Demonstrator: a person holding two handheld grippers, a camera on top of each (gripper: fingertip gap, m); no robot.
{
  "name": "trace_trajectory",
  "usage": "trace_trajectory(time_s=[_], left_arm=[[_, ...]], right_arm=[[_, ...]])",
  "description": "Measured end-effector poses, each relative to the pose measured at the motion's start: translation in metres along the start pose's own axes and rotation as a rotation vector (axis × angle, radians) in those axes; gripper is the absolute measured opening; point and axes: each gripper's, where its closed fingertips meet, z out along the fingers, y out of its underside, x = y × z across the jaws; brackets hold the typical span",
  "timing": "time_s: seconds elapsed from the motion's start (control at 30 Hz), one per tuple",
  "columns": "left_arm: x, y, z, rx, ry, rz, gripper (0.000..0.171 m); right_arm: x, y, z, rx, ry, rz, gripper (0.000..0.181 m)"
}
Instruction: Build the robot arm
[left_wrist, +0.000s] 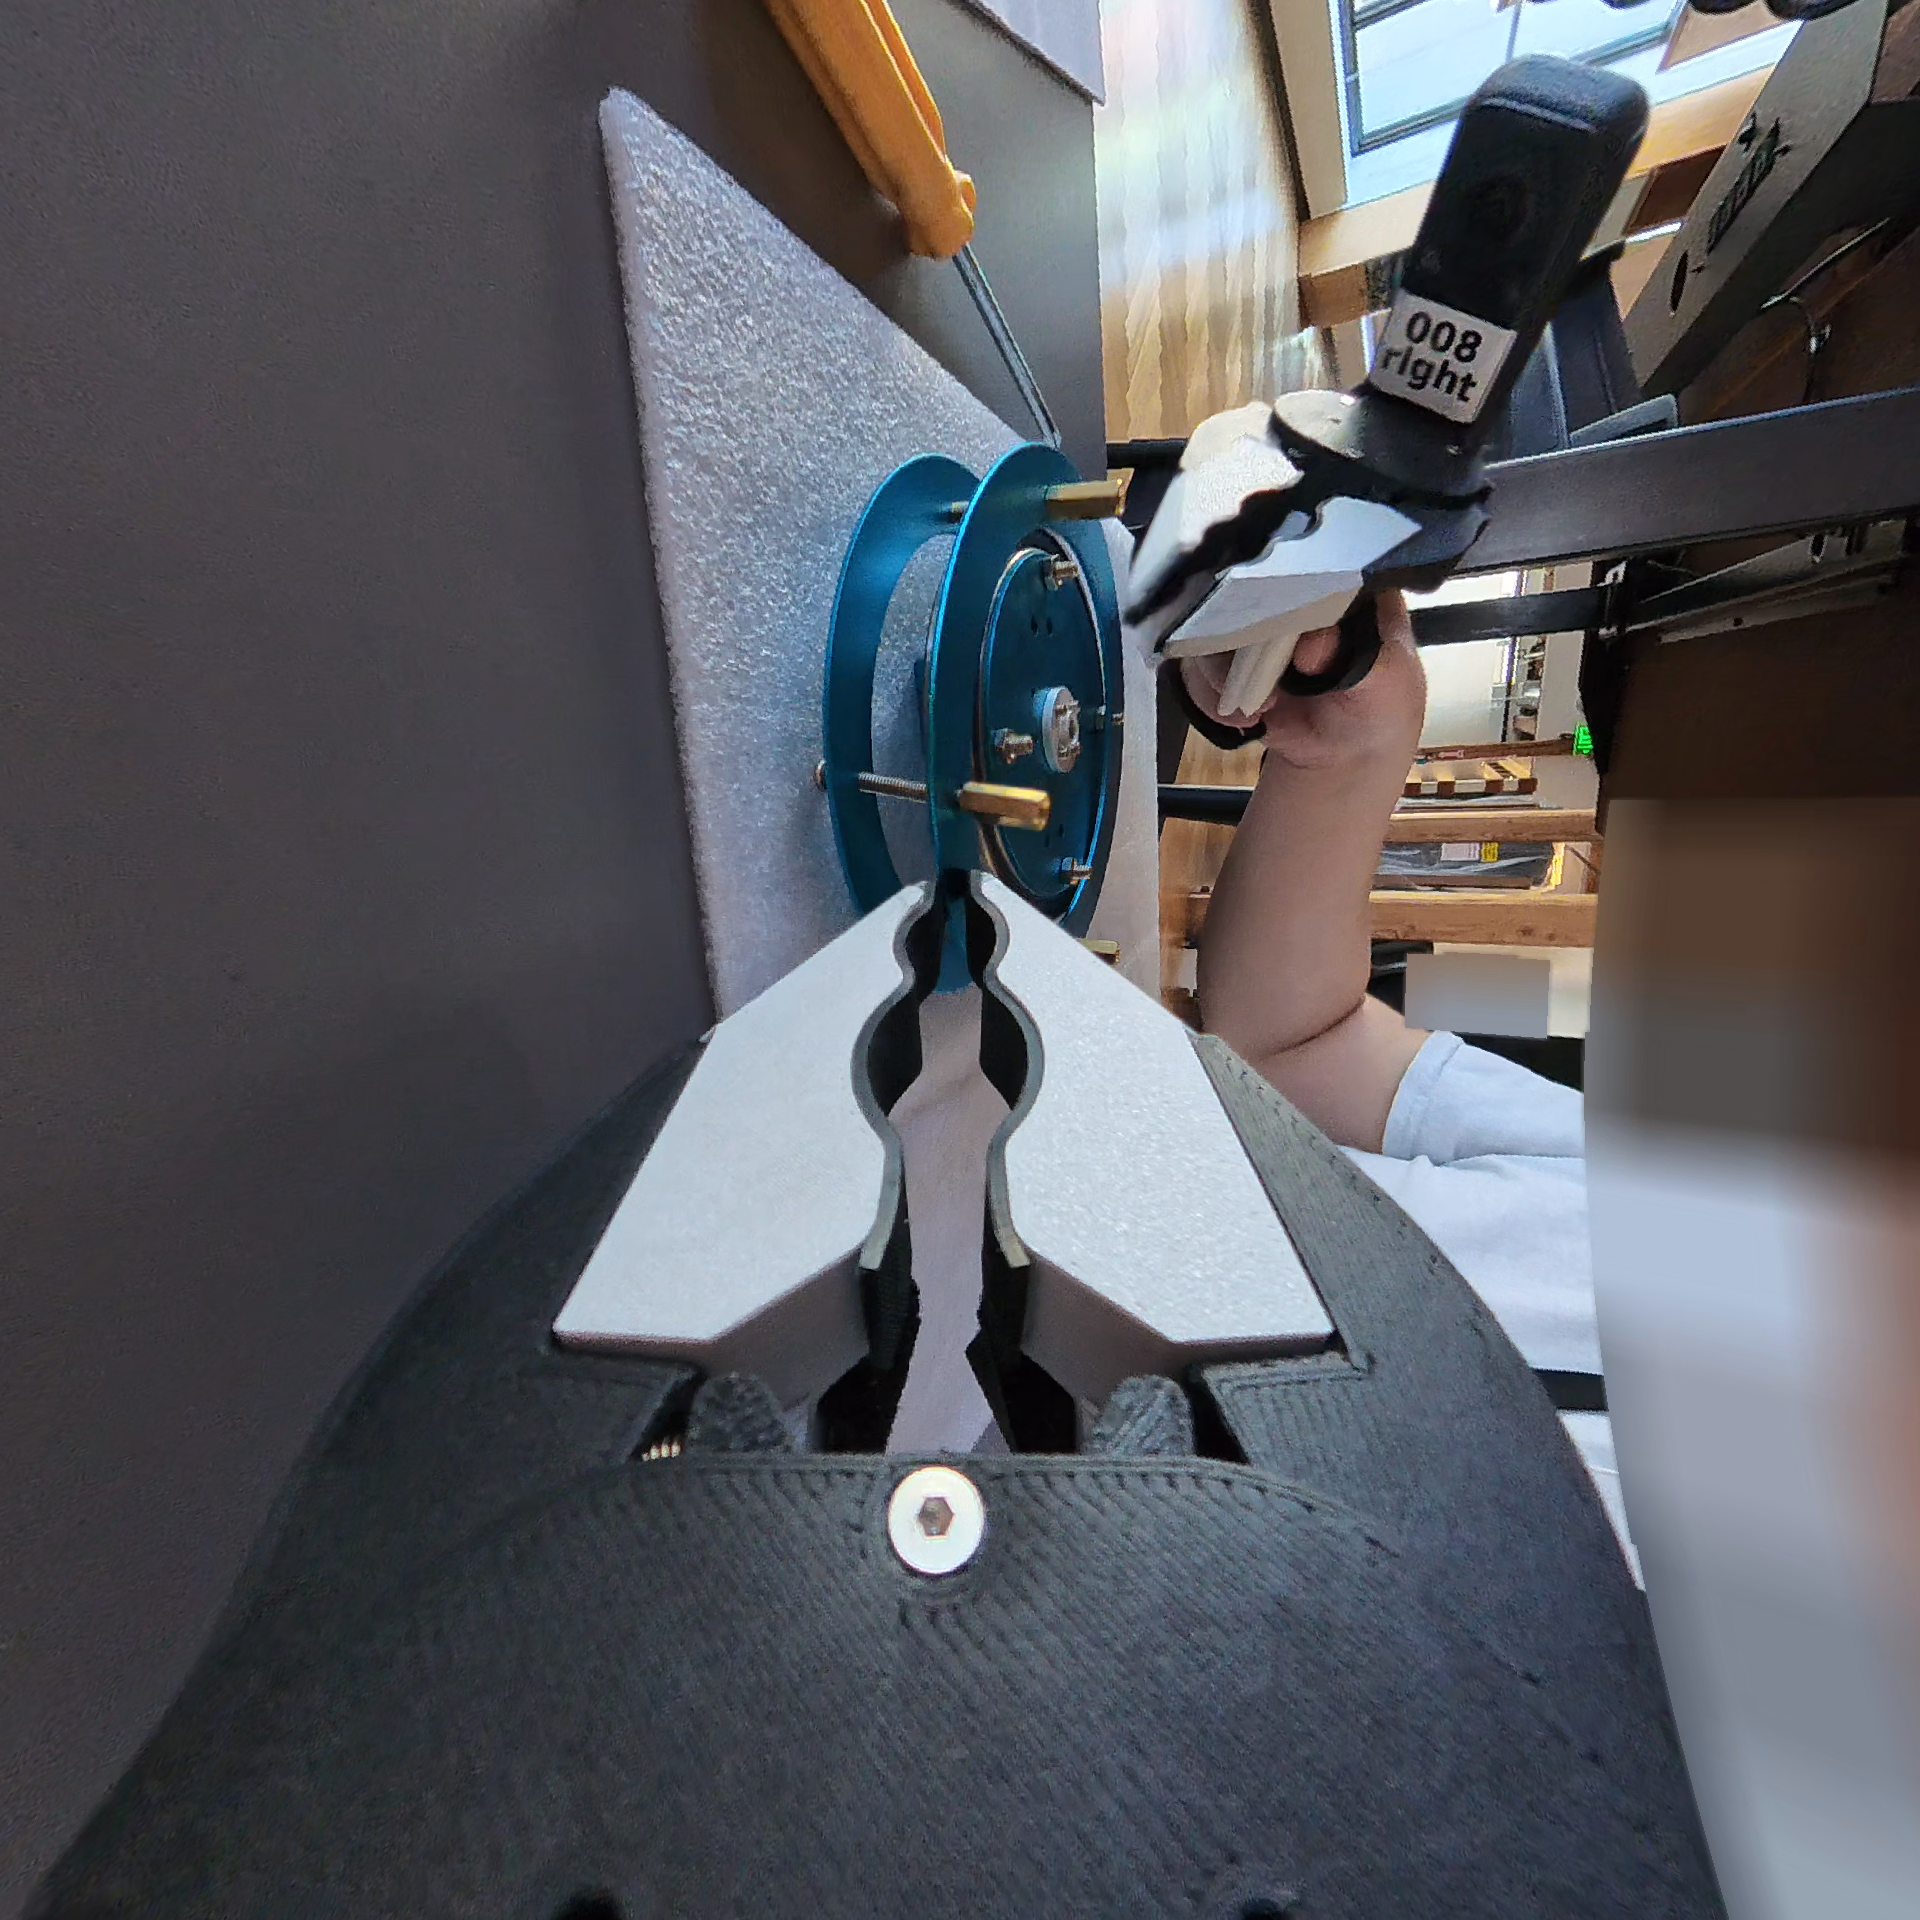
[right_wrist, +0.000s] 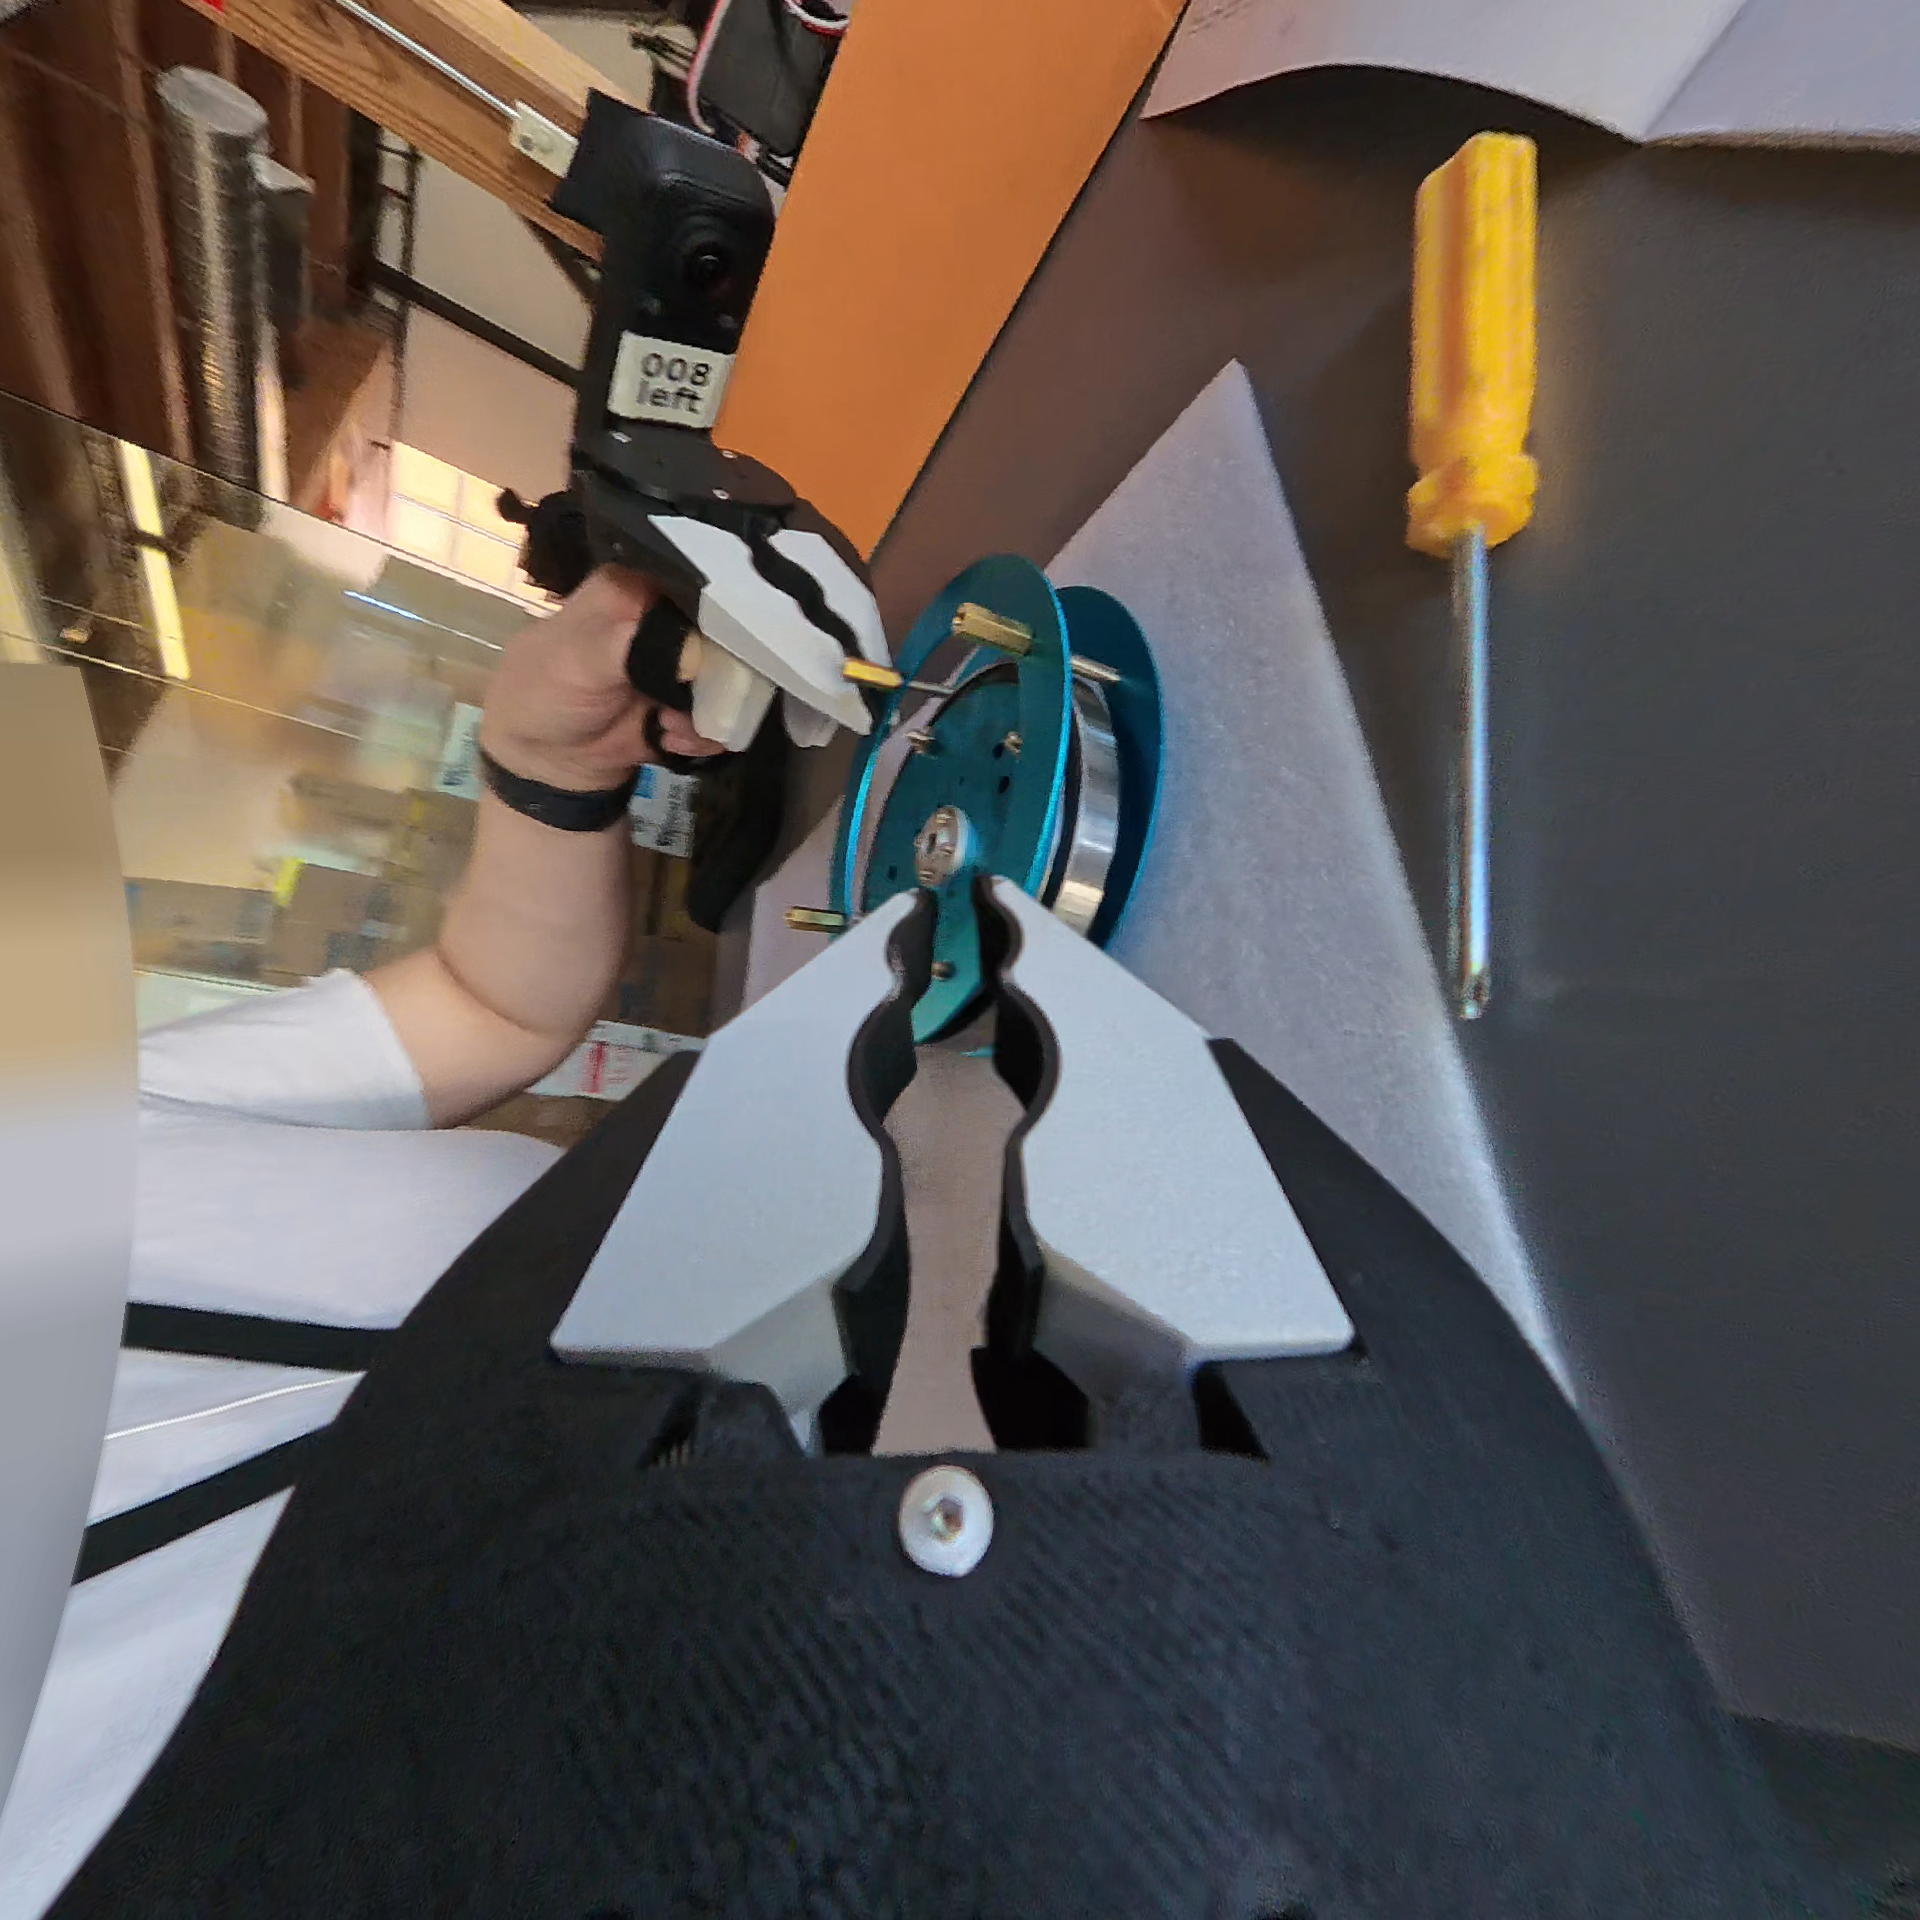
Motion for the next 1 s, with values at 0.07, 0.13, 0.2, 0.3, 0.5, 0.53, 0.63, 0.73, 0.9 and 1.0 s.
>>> trace_trajectory(time_s=[0.07, 0.13, 0.2, 0.3, 0.5, 0.53, 0.63, 0.73, 0.9, 1.0], left_arm=[[-0.001, 0.001, 0.000, -0.004, -0.003, 0.002, 0.002], [-0.001, 0.000, 0.001, -0.001, -0.007, 0.002, 0.002], [-0.003, 0.000, 0.001, -0.002, -0.017, 0.004, 0.003], [-0.007, 0.003, 0.003, -0.012, -0.036, 0.003, 0.004], [-0.009, 0.003, 0.004, -0.020, -0.041, -0.001, 0.004], [-0.009, 0.004, 0.004, -0.020, -0.042, 0.000, 0.004], [-0.008, 0.003, 0.005, -0.015, -0.040, 0.005, 0.003], [-0.007, 0.003, 0.005, -0.007, -0.033, 0.008, 0.003], [-0.002, 0.002, 0.003, 0.004, -0.005, 0.009, 0.003], [-0.001, 0.000, 0.003, 0.011, 0.000, 0.015, 0.002]], right_arm=[[0.004, 0.001, 0.000, -0.005, 0.038, -0.043, 0.006], [0.004, 0.001, 0.001, -0.003, 0.041, -0.043, 0.006], [0.004, -0.003, -0.001, 0.014, 0.050, -0.059, 0.008], [0.012, -0.007, -0.005, 0.033, 0.120, -0.101, 0.013], [0.009, -0.002, 0.002, 0.002, 0.084, -0.108, 0.016], [0.008, -0.003, 0.002, 0.009, 0.082, -0.121, 0.015], [0.011, -0.001, 0.001, 0.012, 0.098, -0.131, 0.011], [0.012, 0.000, 0.000, 0.017, 0.097, -0.121, 0.007], [0.010, -0.002, -0.002, 0.047, 0.050, -0.062, 0.005], [0.011, 0.001, -0.001, 0.044, 0.017, 0.006, 0.004]])
